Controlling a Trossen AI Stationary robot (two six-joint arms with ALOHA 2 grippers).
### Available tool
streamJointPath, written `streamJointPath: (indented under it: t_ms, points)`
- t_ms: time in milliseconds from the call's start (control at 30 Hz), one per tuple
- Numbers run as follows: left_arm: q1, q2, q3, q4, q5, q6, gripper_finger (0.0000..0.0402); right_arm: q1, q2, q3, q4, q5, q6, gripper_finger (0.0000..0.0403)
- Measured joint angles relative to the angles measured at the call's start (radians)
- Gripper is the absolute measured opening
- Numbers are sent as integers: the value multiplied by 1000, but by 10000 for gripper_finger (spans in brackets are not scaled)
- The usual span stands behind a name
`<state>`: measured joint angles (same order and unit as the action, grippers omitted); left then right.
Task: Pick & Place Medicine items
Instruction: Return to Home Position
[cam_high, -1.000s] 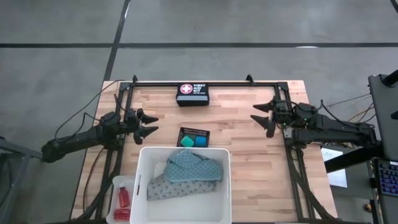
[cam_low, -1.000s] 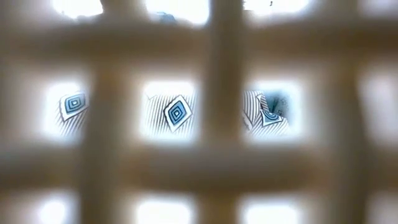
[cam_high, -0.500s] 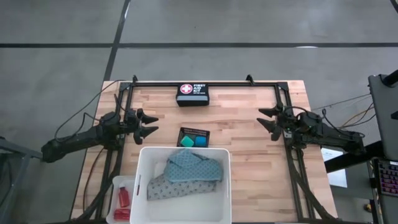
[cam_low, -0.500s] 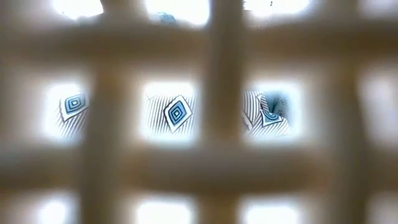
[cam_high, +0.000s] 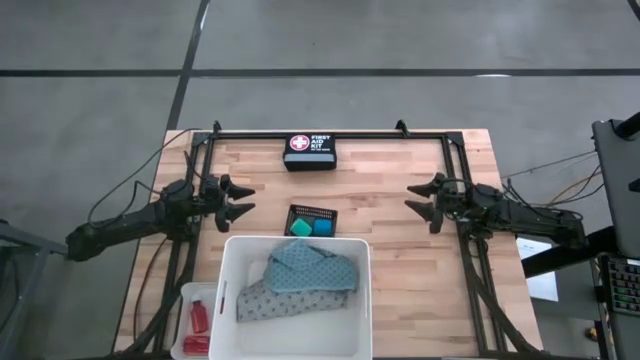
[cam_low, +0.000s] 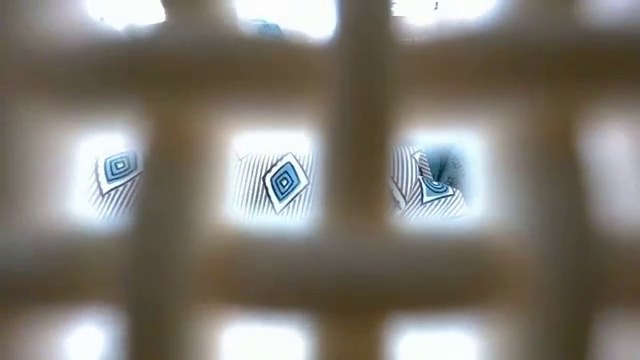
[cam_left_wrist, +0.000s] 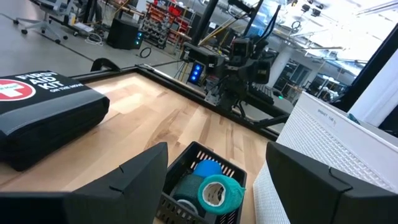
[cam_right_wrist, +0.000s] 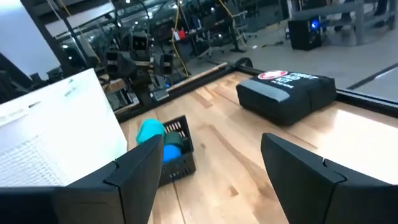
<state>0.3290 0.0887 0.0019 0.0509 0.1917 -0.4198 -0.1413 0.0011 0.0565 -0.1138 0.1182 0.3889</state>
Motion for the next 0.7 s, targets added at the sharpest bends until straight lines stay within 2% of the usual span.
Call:
streamJointPath:
  t_ms: [267,700]
  points:
    - [0,0,0,0,0,0,276,0,32,4,-13,-13,5,265]
    - [0,0,0,0,0,0,276,0,33,4,-13,-13,-78,265]
